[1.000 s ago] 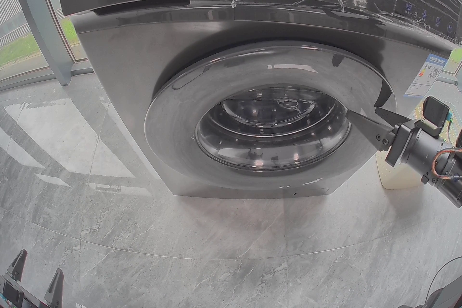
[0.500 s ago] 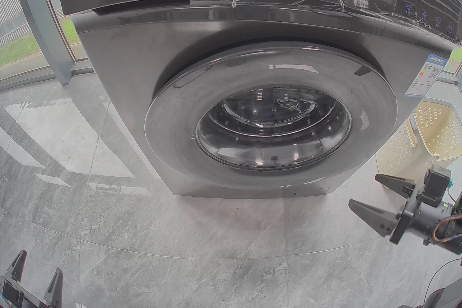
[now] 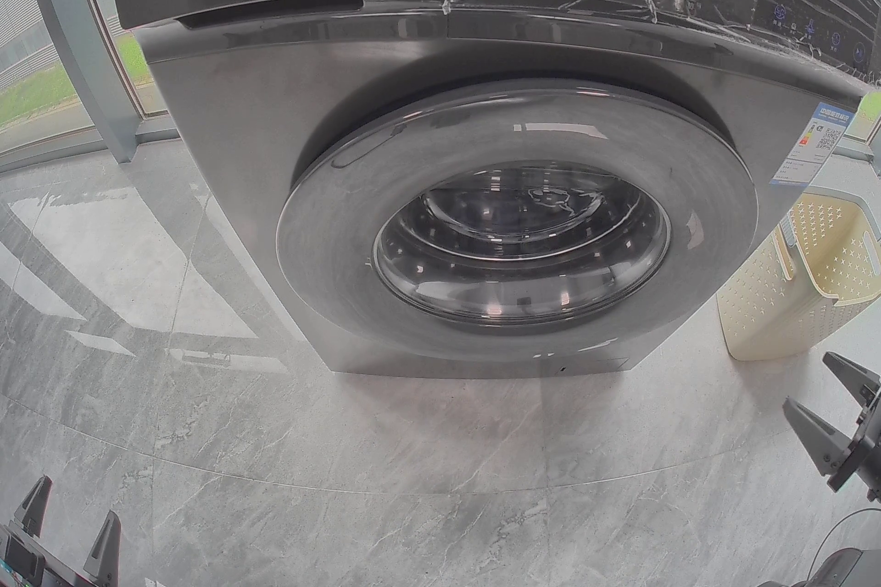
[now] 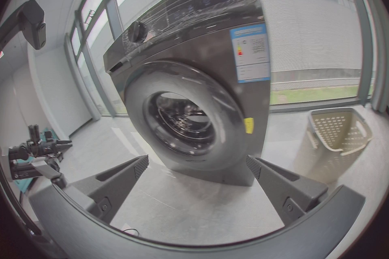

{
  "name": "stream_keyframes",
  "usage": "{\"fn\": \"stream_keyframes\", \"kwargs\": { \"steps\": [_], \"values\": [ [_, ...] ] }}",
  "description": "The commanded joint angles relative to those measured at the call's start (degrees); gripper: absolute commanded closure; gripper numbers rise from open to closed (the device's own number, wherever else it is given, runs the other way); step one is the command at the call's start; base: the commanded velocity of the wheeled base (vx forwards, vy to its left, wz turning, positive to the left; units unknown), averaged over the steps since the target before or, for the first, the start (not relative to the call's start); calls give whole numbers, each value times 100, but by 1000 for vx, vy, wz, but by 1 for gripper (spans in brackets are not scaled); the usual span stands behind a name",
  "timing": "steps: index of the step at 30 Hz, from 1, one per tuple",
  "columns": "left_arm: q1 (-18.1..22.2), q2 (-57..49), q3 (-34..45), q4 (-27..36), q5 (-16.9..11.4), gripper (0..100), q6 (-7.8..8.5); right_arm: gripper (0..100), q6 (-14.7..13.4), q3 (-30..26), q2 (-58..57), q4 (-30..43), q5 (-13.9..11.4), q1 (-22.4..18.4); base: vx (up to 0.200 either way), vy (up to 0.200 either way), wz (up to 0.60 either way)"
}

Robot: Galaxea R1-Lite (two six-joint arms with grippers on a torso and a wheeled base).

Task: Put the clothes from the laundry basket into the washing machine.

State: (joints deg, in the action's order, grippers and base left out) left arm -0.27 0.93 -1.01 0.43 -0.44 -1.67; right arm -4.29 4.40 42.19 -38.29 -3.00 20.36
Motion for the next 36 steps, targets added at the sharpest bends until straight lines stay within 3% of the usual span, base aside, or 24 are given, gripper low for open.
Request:
{"fn": "stream_keyframes", "kwargs": {
  "steps": [1, 4, 8, 12, 14, 16, 17, 22, 24, 29, 32, 36],
  "values": [
    [0, -75, 92, 1, 0, 0, -9, 0, 209, 131, -2743, 2186, -60, -1535, 0, 0, 0],
    [0, -75, 92, 1, 0, 0, -18, 0, 245, -1, -3525, 2924, -43, -1614, 0, 0, 0],
    [0, -75, 92, 1, 0, 0, -9, 0, 271, -414, -3947, 2959, -60, -1869, 0, 0, 0],
    [0, -75, 92, 1, 0, 0, -9, 0, 332, -414, -4219, 3706, -25, -2001, 0, 0, 0],
    [0, -75, 92, 1, 9, 0, -44, 0, 332, -440, -4219, 3601, 115, -2009, 0, 0, 0],
    [0, -75, 92, 1, 18, 0, -88, 0, 332, -440, -4219, 3803, 546, -2027, 0, 0, 0],
    [0, -75, 92, 1, 18, 0, -79, 0, 332, -440, -4219, 3829, 572, -2027, 0, 0, 0],
    [0, -75, 92, 1, 18, 0, -88, 0, 499, -440, -4219, 3838, 423, -2036, 0, 0, 0],
    [0, -75, 92, 1, 18, 0, -88, 0, 552, -440, -4219, 3820, 238, -2036, 0, 0, 0],
    [0, -75, 92, 1, 35, 0, -88, 0, 473, -440, -4219, 3829, 247, -2018, 0, 0, 0],
    [9, -84, 101, -16, 53, 0, 79, 0, 464, -440, -4219, 3838, 247, -2009, 0, 0, 0],
    [9, -84, 101, -16, 53, 0, 88, 0, 368, -440, -4219, 3820, 256, -2009, 0, 0, 0]
  ]
}}
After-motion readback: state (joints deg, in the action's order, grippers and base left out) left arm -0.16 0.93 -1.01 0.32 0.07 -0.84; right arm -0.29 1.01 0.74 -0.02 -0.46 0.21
